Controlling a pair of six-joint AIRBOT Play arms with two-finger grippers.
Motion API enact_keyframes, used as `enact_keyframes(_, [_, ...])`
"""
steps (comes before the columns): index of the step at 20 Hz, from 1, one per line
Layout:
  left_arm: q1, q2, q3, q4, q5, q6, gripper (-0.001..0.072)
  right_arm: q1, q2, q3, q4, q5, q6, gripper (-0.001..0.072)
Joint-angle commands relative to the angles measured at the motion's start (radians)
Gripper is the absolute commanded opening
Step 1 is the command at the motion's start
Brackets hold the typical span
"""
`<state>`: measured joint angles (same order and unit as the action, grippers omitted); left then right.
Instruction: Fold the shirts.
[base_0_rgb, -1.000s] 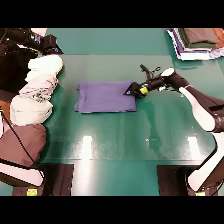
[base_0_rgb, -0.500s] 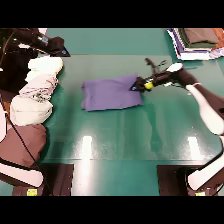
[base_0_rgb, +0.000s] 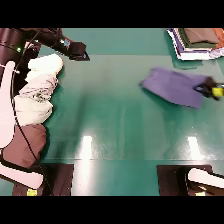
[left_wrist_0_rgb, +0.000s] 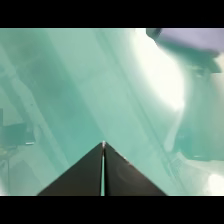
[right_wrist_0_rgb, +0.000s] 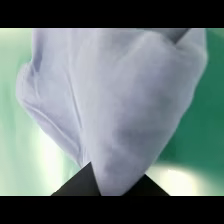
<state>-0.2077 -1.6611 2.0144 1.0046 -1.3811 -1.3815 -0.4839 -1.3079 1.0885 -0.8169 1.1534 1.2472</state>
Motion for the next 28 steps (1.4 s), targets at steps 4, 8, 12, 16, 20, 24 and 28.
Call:
enact_keyframes(4, [-0.026,0.0,0.0,0.001,0.012,-0.007,0.0026,-0.47,0.172,-0.237,-0.024,-0.132,0.003,0.0013])
enact_keyframes(8, [-0.026,0.0,0.0,0.001,0.013,-0.007,0.0026,-0.56,0.201,-0.312,-0.026,-0.178,0.031,0.0013])
enact_keyframes(12, [-0.025,0.0,0.0,0.002,0.012,-0.005,0.0026,-0.561,0.193,-0.28,-0.15,-0.104,0.027,0.0159])
enact_keyframes(16, [-0.025,0.0,0.0,0.014,-0.016,0.026,0.0026,-0.594,0.151,-0.134,-0.483,0.09,0.06,0.0655])
enact_keyframes(20, [-0.026,0.0,0.0,0.013,-0.005,0.039,0.0026,-0.622,0.163,-0.034,-0.35,0.154,0.1,0.0653])
enact_keyframes(24, [-0.026,0.0,0.0,0.013,0.019,0.035,0.0026,-0.445,0.211,-0.035,-0.064,0.141,0.098,0.0652])
enact_keyframes(28, [-0.025,0.0,0.0,0.012,0.021,0.035,0.0027,-0.091,0.233,-0.035,-0.021,0.142,0.099,0.0651])
